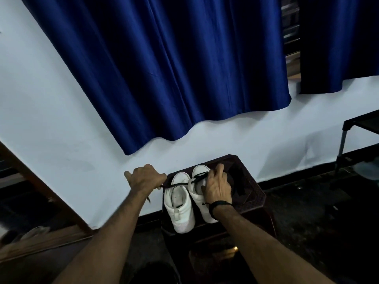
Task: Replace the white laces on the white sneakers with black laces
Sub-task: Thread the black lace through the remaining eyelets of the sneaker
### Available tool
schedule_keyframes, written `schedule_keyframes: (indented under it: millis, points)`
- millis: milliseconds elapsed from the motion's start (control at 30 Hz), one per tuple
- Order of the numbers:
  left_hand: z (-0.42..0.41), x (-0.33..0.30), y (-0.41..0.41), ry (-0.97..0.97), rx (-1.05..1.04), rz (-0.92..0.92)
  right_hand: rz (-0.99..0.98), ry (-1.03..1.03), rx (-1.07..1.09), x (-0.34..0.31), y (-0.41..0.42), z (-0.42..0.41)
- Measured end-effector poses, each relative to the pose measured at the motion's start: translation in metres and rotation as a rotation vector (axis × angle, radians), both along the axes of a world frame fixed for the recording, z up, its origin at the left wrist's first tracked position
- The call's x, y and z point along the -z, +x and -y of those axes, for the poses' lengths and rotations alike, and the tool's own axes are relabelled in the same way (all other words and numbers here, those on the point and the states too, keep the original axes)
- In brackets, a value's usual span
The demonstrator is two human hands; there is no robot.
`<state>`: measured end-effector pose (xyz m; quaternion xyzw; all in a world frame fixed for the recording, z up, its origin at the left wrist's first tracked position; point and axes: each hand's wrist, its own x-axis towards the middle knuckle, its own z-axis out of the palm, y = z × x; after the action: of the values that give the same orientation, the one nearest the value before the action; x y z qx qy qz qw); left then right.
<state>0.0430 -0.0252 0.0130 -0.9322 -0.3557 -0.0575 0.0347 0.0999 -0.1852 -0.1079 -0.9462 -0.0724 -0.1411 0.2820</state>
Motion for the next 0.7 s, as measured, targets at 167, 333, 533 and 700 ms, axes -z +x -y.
schedule_keyframes:
  millis: [167,333,533,700]
  points:
    - [0.014,0.014,0.017,0.039,0.238,0.017,0.029,-0.039,-0.002,0.0,-0.001,-0.003]
    - [0.022,0.056,0.049,-0.372,0.476,-0.144,-0.041,-0.016,-0.051,0.0,0.004,0.001]
    - [0.019,0.065,0.066,-0.373,0.451,-0.242,-0.038,-0.023,-0.081,-0.002,0.009,0.004]
    - [0.023,0.062,0.061,-0.379,0.432,-0.224,-0.063,-0.048,-0.117,-0.005,0.013,0.009]
